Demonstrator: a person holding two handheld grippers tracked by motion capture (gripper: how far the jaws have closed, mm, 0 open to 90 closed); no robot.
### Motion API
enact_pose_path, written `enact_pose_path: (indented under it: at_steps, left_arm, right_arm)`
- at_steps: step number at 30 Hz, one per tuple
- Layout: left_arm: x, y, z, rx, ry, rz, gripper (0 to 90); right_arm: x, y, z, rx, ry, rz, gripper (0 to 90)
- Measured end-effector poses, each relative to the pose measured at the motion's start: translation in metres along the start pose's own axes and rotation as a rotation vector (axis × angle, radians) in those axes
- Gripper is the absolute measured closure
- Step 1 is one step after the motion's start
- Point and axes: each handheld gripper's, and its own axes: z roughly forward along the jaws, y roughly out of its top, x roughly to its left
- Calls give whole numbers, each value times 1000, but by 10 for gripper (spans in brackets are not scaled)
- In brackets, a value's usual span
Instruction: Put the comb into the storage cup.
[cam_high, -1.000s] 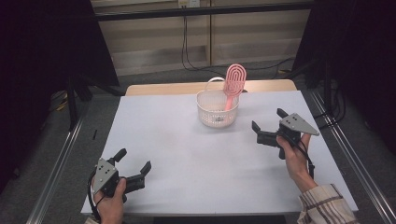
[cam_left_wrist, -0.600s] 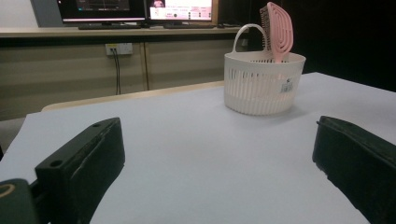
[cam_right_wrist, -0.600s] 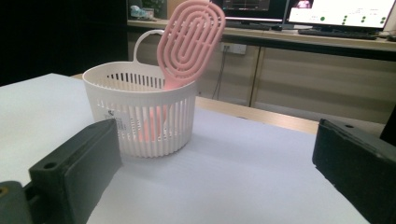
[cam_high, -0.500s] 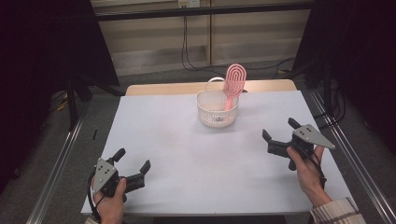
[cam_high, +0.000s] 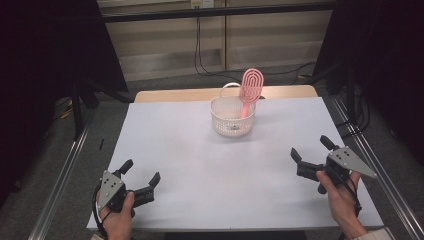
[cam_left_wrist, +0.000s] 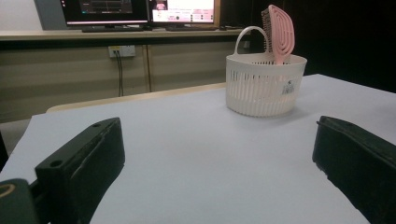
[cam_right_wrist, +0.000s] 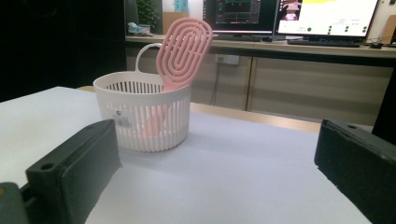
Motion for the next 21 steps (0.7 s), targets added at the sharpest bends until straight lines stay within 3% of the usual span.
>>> enact_pose_path:
  at_steps: [9,13,16,21]
  left_arm:
    - [-2,0,-1,-10,15,-1,24]
    - [-2,0,-2,-7,22,16,24]
    - [-2,0,-2,-4,19,17,24]
    - [-4,0,-4,-11,17,1,22]
  right_arm:
    - [-1,-9,-19,-10,15,6,0]
    - [-3,-13,-27,-7,3,9,0]
    - [-5,-14,-31,-11,-2,-3,0]
    - [-5,-18,-37,-8,30,-29,0]
